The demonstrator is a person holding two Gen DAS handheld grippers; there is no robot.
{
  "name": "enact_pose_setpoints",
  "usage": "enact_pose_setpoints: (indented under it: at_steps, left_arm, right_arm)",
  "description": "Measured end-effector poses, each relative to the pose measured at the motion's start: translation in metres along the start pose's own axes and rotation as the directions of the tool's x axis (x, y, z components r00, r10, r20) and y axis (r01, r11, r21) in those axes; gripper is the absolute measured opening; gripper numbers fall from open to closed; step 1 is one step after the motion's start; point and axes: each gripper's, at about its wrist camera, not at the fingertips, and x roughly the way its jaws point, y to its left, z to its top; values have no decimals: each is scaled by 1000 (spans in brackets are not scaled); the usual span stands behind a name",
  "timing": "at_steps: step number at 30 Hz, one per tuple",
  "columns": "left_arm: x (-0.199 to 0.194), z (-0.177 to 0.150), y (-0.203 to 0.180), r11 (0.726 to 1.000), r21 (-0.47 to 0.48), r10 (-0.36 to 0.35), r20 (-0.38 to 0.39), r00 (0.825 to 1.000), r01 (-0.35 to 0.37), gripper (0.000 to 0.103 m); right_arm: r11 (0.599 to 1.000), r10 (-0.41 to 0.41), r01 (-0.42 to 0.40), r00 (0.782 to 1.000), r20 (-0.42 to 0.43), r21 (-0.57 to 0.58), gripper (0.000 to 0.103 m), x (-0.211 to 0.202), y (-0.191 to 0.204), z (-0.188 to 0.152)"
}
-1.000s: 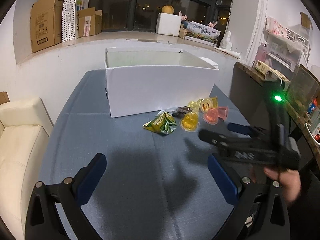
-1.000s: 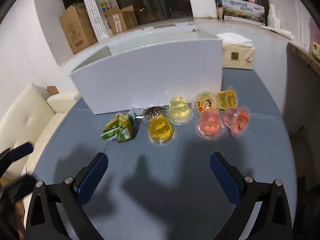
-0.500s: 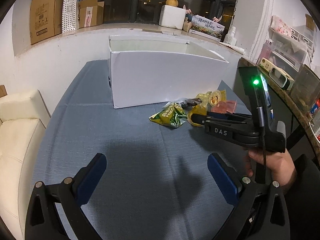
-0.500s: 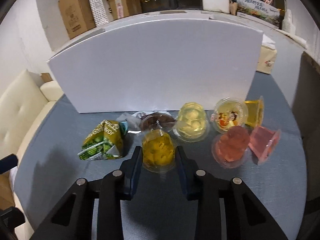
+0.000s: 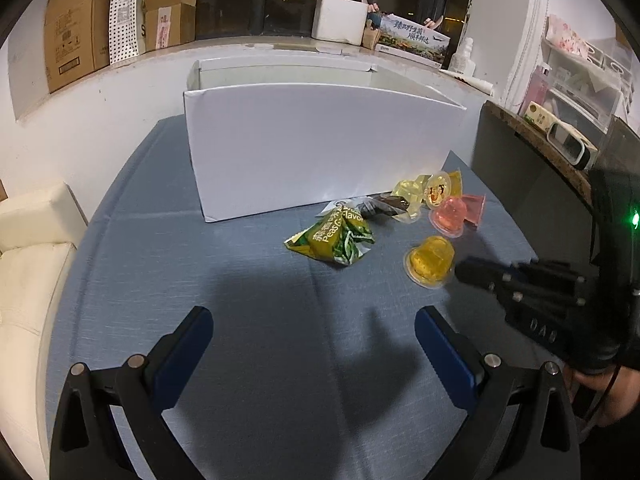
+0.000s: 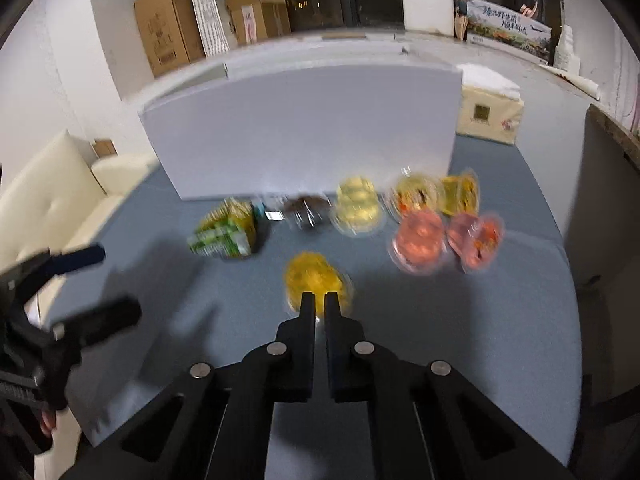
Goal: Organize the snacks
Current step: 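Grasp the yellow jelly cup with the right gripper while the left grasps the green peas bag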
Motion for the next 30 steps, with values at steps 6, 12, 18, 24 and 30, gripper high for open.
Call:
enact_pose_setpoints:
  at_steps: [6,12,18,24,30]
  left_arm:
    - [-6,-4,-5,1000,13,-8,5,1000,8,103]
    - [-7,-3,-5,1000,15,-5,9,1000,5,103]
    - [-5,-3,0,1000,11,5,3,1000,-5,103]
    - [7,3,-2,1000,15,9,-8,1000,-9,103]
    - [43,25,-16,997,68,25,-29,999,-23,103]
  right_arm:
    - [997,44,-50,994,96,65,80,-15,-13,-3]
    - [999,37,-38,997,64,17,76,20,7,14]
    - [999,38,-39,998,54,11,37,31,10,13]
    - [998,58,-59,995,78,20,36,6,0,0]
    - [996,70,-78,988,136,51,36,-37,-8,-14]
